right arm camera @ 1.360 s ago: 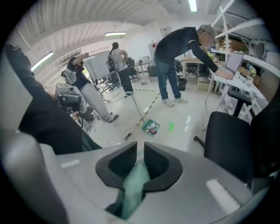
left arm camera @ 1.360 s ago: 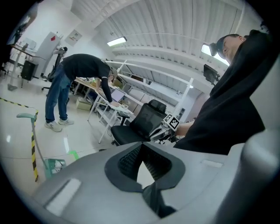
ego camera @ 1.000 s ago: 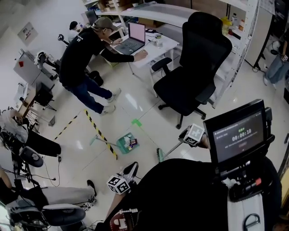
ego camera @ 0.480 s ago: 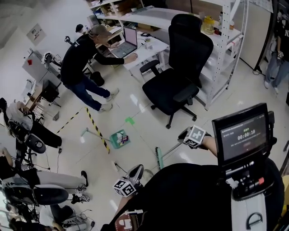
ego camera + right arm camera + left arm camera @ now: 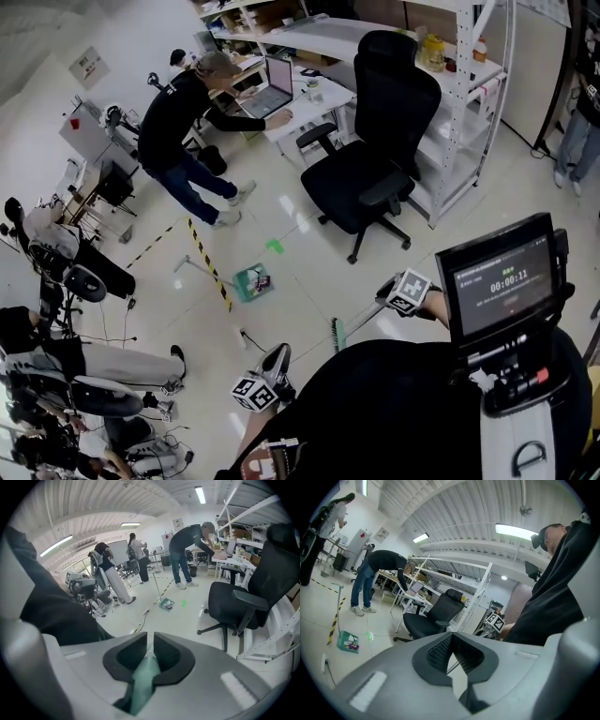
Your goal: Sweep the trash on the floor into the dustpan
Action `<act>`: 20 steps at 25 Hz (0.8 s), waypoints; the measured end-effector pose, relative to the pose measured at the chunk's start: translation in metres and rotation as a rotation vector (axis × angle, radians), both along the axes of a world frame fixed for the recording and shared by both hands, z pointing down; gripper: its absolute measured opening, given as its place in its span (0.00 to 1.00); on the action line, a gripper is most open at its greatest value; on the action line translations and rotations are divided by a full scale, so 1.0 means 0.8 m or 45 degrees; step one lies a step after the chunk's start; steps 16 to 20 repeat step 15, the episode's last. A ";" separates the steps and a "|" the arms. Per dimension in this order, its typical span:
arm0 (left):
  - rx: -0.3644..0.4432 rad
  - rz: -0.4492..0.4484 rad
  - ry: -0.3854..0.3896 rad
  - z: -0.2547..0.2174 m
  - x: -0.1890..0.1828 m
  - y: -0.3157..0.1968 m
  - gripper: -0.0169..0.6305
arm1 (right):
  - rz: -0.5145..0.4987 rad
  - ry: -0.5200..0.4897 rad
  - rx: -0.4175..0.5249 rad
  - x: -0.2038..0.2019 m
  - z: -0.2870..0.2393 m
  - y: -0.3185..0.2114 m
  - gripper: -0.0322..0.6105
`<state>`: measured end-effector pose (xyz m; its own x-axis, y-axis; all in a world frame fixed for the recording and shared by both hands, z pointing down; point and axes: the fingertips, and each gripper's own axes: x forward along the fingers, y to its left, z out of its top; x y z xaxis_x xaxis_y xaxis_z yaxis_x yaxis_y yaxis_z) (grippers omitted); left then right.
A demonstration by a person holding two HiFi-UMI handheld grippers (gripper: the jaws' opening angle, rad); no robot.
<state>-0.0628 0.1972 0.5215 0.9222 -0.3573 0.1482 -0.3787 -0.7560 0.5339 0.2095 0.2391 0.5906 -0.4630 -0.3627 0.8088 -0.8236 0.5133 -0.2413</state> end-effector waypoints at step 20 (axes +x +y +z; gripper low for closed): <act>0.028 0.058 0.009 -0.001 0.011 -0.028 0.02 | -0.023 0.069 0.056 0.012 -0.019 -0.022 0.11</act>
